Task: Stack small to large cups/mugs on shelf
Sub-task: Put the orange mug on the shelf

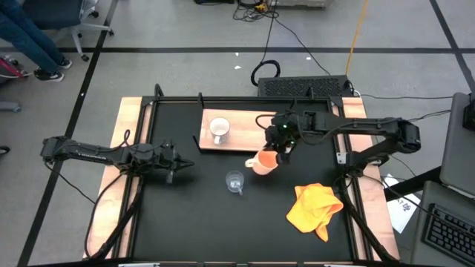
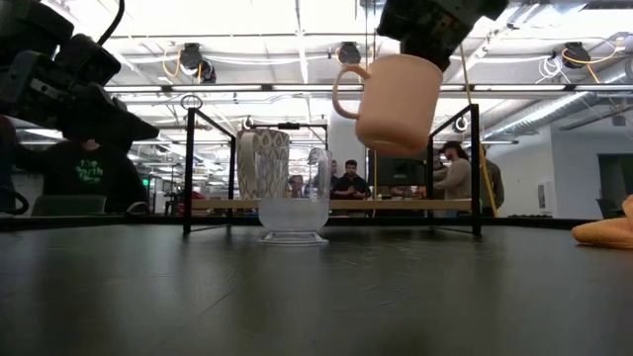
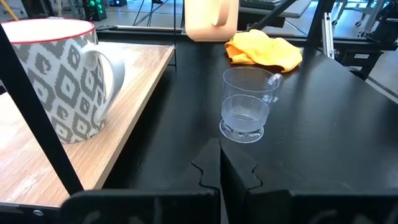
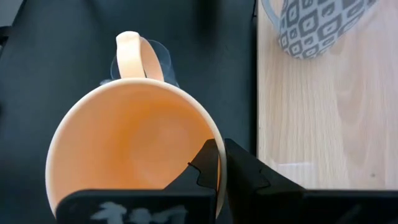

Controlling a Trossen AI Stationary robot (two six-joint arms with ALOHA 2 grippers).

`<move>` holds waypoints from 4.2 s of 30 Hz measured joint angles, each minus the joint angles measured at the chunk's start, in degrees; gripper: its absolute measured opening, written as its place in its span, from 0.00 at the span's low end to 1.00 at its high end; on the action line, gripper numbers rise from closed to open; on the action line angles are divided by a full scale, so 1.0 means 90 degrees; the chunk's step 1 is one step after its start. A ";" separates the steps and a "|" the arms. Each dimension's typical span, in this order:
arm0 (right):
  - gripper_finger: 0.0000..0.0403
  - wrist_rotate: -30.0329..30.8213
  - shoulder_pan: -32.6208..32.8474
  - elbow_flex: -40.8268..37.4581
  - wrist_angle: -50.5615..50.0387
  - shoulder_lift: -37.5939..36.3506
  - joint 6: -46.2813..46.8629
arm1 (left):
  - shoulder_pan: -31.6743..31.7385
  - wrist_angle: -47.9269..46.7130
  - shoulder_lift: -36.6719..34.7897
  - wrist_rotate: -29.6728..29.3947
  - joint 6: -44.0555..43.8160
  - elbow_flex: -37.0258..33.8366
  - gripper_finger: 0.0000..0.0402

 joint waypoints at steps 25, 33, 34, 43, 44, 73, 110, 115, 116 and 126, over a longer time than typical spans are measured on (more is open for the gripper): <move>0.01 0.0046 -0.0123 0.1595 -0.1020 0.1510 -0.0411 | 0.0000 -0.0172 0.0000 0.0000 0.0002 0.0000 0.00; 0.01 0.0069 -0.0504 0.1710 -0.1103 0.1510 -0.0604 | 0.0000 -0.0162 0.0000 0.0000 0.0015 0.0000 0.00; 0.01 0.0070 -0.0576 0.1755 -0.1127 0.1509 -0.0635 | -0.0001 -0.0162 0.0000 -0.0001 0.0016 0.0000 0.00; 0.01 0.0080 -0.1103 0.2067 -0.1273 0.1508 -0.0925 | -0.0002 -0.0122 0.0000 -0.0009 0.0015 0.0000 0.00; 0.01 0.0078 -0.1148 0.2075 -0.1308 0.1508 -0.0952 | -0.0002 -0.0121 0.0000 -0.0010 0.0015 0.0000 0.00; 0.01 0.0082 -0.1417 0.3314 -0.1778 0.3081 -0.1411 | 0.0000 -0.0182 0.0000 -0.0015 0.0024 0.0000 0.00; 0.01 0.0400 -0.1414 0.3032 -0.1374 0.3081 -0.1091 | 0.0000 -0.0194 0.0000 -0.0010 0.0032 0.0000 0.00; 0.01 0.0398 -0.1415 0.3032 -0.1374 0.3081 -0.1074 | 0.0000 -0.0194 0.0000 -0.0007 0.0032 0.0000 0.00; 0.01 0.0396 -0.1415 0.3032 -0.1374 0.3081 -0.1074 | 0.0000 -0.0194 0.0000 -0.0007 0.0032 0.0000 0.00; 0.01 0.0391 -0.1403 0.3032 -0.1454 0.3081 -0.1066 | 0.0000 -0.0194 0.0000 -0.0007 0.0032 0.0000 0.00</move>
